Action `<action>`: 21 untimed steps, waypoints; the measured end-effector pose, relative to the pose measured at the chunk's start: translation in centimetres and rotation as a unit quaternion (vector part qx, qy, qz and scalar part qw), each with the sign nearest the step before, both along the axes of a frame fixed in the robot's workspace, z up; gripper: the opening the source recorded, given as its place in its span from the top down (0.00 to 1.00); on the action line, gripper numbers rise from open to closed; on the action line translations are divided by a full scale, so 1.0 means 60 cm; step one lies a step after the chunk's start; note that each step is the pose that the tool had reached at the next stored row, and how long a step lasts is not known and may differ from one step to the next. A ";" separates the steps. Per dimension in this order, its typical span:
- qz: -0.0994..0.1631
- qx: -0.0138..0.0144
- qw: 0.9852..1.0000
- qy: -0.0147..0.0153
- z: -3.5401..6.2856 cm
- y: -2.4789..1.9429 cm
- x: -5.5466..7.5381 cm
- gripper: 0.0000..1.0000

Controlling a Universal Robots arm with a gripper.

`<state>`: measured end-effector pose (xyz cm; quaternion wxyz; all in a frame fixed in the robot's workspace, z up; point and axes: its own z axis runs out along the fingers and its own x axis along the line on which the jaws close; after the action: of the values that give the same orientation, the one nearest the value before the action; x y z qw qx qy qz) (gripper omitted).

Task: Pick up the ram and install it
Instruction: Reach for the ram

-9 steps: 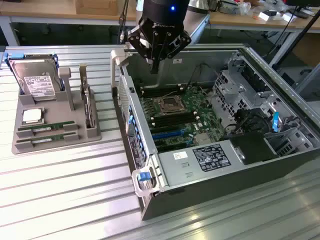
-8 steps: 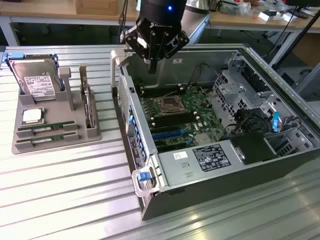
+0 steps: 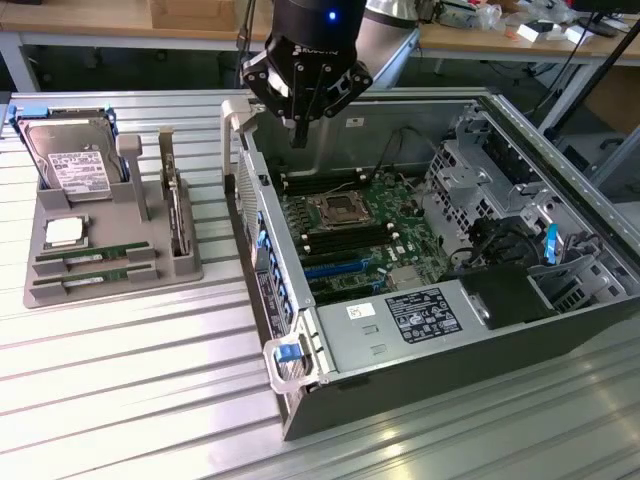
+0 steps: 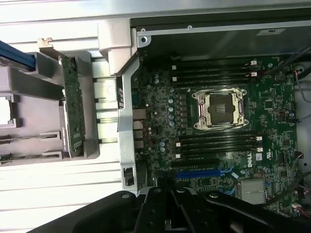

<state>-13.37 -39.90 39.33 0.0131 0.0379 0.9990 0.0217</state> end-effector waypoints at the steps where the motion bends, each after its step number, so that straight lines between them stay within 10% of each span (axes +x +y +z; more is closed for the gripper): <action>1: 0.000 0.000 1.000 0.000 0.000 0.0000 -0.002 0.89; 21: 0.000 0.000 1.000 0.000 0.000 0.0000 -0.042 0.89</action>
<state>-15.89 -39.89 39.33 0.0131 0.0379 0.9990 0.0217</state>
